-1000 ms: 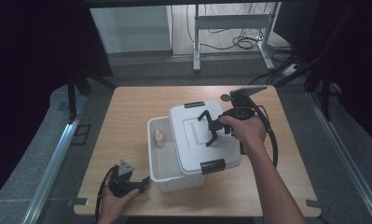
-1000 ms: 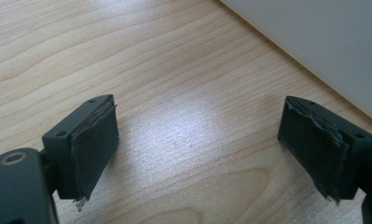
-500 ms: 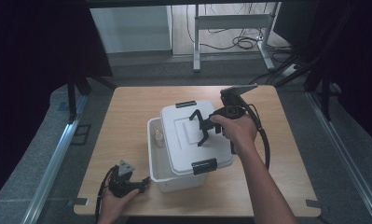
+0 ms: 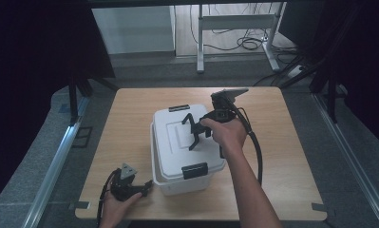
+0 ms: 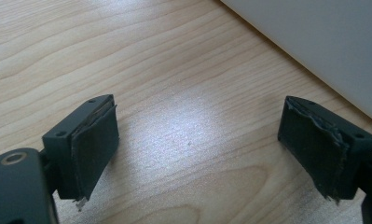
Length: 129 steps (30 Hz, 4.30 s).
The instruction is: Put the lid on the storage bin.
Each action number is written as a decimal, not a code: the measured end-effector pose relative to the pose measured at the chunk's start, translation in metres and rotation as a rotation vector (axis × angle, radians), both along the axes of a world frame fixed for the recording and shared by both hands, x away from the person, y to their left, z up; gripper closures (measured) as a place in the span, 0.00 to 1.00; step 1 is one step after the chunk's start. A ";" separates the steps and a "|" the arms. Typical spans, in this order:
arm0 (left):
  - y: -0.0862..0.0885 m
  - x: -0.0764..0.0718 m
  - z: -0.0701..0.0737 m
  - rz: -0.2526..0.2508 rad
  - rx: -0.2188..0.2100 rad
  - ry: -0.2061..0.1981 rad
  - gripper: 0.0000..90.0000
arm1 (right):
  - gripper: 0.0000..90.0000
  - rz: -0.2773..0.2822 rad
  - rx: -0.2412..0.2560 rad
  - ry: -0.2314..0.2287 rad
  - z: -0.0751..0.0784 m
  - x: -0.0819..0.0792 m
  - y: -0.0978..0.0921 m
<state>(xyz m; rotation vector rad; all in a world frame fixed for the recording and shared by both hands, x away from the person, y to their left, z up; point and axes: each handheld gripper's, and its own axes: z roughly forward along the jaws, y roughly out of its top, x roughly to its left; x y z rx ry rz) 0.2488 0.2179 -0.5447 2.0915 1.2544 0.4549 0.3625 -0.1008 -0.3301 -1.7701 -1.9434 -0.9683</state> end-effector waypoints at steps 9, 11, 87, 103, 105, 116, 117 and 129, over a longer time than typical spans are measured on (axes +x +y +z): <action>0.000 0.000 0.000 0.000 0.001 0.000 0.13 | 0.93 0.005 0.006 0.013 -0.007 -0.001 0.010; 0.000 0.000 0.000 0.000 0.001 0.001 0.13 | 0.93 0.004 0.005 0.014 -0.009 -0.001 0.012; 0.000 0.002 0.000 -0.014 0.002 0.001 0.13 | 0.61 0.047 0.085 -0.191 -0.039 -0.015 -0.061; -0.001 0.002 0.000 -0.012 0.000 -0.002 0.13 | 0.61 -0.029 0.135 -0.207 -0.078 -0.038 -0.137; -0.001 0.002 0.000 -0.009 -0.002 -0.001 0.13 | 0.60 -0.033 0.141 -0.215 -0.084 -0.041 -0.145; -0.001 0.002 0.000 -0.010 -0.002 -0.001 0.13 | 0.59 -0.088 0.169 -0.189 -0.130 -0.058 -0.177; -0.001 0.002 0.000 -0.010 -0.001 -0.001 0.13 | 0.59 -0.089 0.173 -0.191 -0.132 -0.059 -0.178; -0.001 0.002 0.000 -0.010 -0.001 -0.001 0.13 | 0.59 -0.087 0.170 -0.200 -0.146 -0.065 -0.179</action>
